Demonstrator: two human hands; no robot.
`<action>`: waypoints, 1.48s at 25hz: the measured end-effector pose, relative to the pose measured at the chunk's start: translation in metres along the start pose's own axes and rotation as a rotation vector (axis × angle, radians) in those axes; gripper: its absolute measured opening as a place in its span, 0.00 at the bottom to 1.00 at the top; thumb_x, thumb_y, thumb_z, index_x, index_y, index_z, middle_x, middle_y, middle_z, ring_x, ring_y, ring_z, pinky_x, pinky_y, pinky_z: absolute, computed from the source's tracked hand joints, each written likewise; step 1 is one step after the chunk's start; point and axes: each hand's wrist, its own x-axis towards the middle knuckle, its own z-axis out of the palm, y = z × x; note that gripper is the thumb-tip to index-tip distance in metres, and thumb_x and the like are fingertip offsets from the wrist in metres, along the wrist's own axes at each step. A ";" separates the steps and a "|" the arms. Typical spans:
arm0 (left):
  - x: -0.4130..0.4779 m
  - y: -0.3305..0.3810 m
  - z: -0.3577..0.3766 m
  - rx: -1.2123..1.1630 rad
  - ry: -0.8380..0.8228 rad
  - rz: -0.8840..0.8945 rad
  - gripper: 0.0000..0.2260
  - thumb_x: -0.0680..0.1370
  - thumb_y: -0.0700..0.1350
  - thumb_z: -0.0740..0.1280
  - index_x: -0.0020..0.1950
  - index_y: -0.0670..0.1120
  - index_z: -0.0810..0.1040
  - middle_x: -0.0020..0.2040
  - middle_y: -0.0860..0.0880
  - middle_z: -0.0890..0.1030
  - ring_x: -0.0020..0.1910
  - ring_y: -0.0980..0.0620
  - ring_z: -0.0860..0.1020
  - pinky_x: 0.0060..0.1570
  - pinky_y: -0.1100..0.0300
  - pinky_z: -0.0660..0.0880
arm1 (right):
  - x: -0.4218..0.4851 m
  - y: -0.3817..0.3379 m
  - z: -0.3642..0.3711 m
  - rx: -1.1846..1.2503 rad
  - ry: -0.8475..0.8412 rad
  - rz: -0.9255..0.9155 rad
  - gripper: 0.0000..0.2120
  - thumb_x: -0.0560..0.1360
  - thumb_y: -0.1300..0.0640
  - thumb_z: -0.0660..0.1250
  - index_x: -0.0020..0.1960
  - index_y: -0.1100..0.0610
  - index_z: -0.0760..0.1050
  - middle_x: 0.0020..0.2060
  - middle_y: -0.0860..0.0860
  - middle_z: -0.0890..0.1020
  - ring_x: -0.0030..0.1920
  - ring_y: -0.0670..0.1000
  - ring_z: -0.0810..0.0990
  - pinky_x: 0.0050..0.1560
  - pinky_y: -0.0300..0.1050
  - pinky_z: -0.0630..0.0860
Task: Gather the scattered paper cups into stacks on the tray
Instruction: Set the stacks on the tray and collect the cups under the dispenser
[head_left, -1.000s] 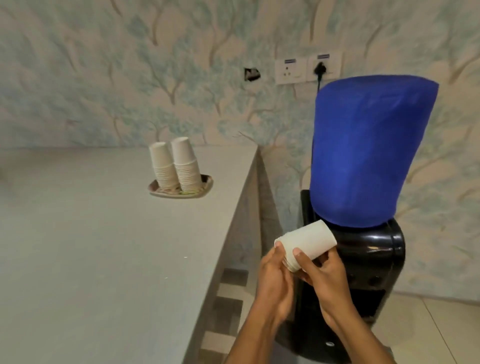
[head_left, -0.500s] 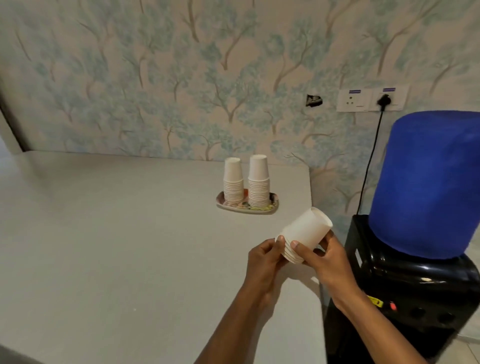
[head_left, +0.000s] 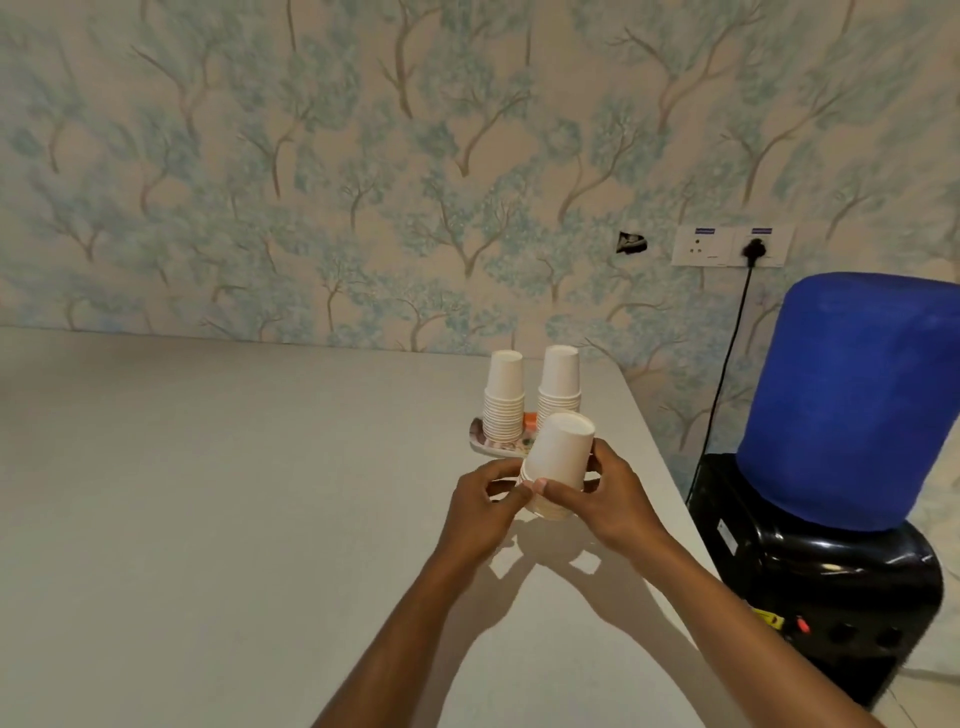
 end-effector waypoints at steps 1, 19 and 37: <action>0.005 0.004 -0.004 0.030 -0.029 0.043 0.17 0.76 0.46 0.72 0.64 0.51 0.79 0.60 0.53 0.82 0.57 0.55 0.79 0.57 0.53 0.78 | 0.007 -0.006 -0.001 -0.009 -0.005 -0.013 0.38 0.63 0.42 0.78 0.68 0.48 0.67 0.54 0.44 0.77 0.48 0.40 0.77 0.40 0.33 0.71; 0.162 0.072 -0.038 0.235 0.045 0.259 0.26 0.67 0.46 0.79 0.63 0.46 0.76 0.53 0.51 0.83 0.48 0.59 0.81 0.45 0.62 0.78 | 0.174 -0.103 -0.015 -0.139 -0.099 -0.292 0.39 0.71 0.51 0.75 0.75 0.46 0.58 0.57 0.49 0.74 0.52 0.53 0.80 0.51 0.49 0.78; 0.265 -0.008 -0.039 0.237 -0.044 0.200 0.30 0.68 0.47 0.79 0.67 0.44 0.72 0.60 0.44 0.81 0.54 0.48 0.80 0.51 0.56 0.77 | 0.273 -0.056 0.026 -0.435 -0.146 -0.232 0.36 0.70 0.55 0.76 0.73 0.52 0.62 0.66 0.55 0.74 0.59 0.56 0.76 0.57 0.52 0.76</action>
